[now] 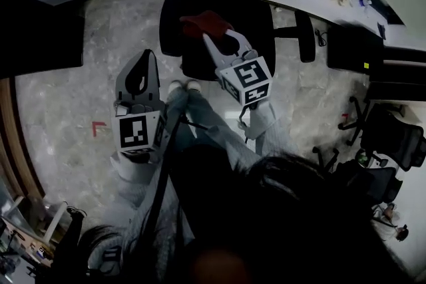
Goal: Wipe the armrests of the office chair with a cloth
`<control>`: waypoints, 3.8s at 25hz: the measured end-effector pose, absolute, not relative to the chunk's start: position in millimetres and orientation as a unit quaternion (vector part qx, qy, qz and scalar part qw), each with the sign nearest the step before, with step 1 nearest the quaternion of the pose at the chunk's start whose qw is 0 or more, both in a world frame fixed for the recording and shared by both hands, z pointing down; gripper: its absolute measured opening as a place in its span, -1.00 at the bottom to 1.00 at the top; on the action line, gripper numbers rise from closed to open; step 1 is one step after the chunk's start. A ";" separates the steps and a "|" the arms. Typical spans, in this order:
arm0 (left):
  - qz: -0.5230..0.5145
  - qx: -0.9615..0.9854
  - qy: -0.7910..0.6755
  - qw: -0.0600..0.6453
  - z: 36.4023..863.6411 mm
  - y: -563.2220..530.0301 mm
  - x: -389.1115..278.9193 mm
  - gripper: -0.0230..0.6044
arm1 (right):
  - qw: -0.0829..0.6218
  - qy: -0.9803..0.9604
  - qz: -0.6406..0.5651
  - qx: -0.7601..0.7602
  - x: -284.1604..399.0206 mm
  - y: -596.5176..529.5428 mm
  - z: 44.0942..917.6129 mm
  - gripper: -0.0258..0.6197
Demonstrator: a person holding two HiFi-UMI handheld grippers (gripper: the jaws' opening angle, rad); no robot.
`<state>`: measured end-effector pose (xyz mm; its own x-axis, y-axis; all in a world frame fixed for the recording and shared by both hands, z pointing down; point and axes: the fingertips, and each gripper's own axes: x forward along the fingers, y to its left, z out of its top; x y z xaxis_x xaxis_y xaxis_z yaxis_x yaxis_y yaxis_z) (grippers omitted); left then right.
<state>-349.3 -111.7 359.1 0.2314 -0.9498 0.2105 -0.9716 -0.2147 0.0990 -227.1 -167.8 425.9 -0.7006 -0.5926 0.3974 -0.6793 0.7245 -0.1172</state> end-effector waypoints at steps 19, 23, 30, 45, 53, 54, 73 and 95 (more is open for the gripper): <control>0.128 0.752 -0.625 0.166 458.9 -143.2 -390.8 -0.91 | 0.329 -0.845 0.314 0.280 -307.8 -298.2 649.4 -0.82; 0.109 0.756 -0.625 0.162 455.9 -161.3 -388.0 -0.91 | 0.335 -0.856 0.339 0.202 -309.4 -237.0 639.5 -0.82; 0.107 0.765 -0.614 0.162 457.7 -174.8 -377.6 -0.91 | 0.346 -0.876 0.319 0.107 -300.1 -133.4 623.3 -0.82; 0.119 0.737 -0.641 0.178 466.2 -143.9 -408.6 -0.91 | 0.386 -0.846 0.243 0.277 -323.3 -344.4 656.1 -0.82; 0.112 0.740 -0.638 0.177 463.3 -138.2 -411.6 -0.91 | 0.385 -0.866 0.260 0.186 -339.3 -239.3 640.6 -0.82; 0.110 0.742 -0.638 0.176 461.9 -140.5 -410.9 -0.91 | 0.381 -0.870 0.262 0.170 -337.1 -217.4 636.6 -0.82; 0.127 0.749 -0.626 0.177 471.0 -144.5 -398.4 -0.91 | 0.384 -0.873 0.262 0.151 -312.9 -228.2 643.5 -0.82; 0.104 0.750 -0.633 0.159 458.0 -153.2 -411.6 -0.91 | 0.347 -0.851 0.342 0.198 -309.3 -190.1 632.6 -0.82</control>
<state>-411.6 -153.2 458.0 0.1759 -0.9171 0.3577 -0.9834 -0.1470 0.1066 -309.3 -190.1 632.6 -0.6811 -0.1004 0.7253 -0.5742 0.6879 -0.4440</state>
